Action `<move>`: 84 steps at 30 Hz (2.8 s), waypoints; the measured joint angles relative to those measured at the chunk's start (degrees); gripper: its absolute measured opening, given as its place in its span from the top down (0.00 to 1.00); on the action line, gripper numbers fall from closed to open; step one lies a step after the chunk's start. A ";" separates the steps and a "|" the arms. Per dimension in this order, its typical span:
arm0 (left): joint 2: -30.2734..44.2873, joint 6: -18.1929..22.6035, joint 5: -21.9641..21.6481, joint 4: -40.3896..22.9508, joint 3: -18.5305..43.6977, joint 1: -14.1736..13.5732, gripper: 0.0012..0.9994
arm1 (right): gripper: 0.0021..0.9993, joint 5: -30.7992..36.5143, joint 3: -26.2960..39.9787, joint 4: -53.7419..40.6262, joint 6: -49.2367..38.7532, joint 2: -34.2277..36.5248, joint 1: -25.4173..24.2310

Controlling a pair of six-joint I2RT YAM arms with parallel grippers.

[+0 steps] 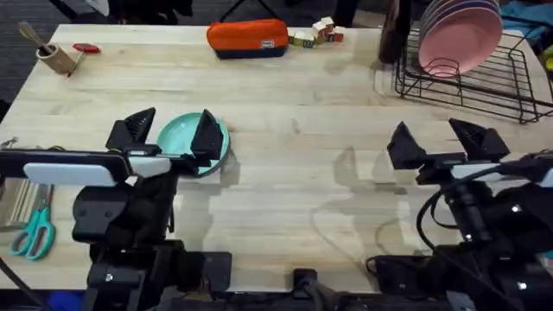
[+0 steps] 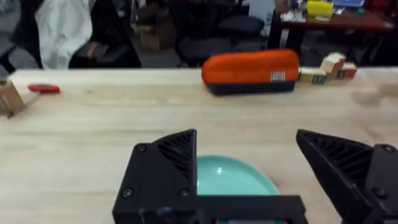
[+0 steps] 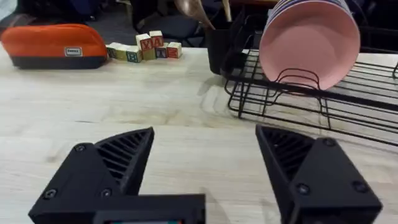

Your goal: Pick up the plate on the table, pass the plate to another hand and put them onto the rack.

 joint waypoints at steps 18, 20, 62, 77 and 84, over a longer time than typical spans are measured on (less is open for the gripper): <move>17.17 -2.68 -0.41 -26.15 32.77 0.00 0.01 | 0.01 -0.02 27.71 -14.11 0.14 18.44 0.00; 22.18 -2.75 -0.86 -27.27 37.19 0.00 0.01 | 0.01 -0.05 32.25 -14.73 0.14 24.53 0.00; 68.33 -8.21 -5.81 -59.56 72.78 10.09 0.01 | 0.00 -5.79 68.32 -35.87 0.14 62.27 0.00; 76.04 -9.05 -1.17 -64.84 72.78 18.27 0.01 | 0.00 -5.77 68.32 -35.21 0.14 62.27 0.00; 81.02 -9.05 -0.33 -64.46 72.78 20.72 0.01 | 0.00 -5.79 68.32 -34.96 0.14 62.27 0.00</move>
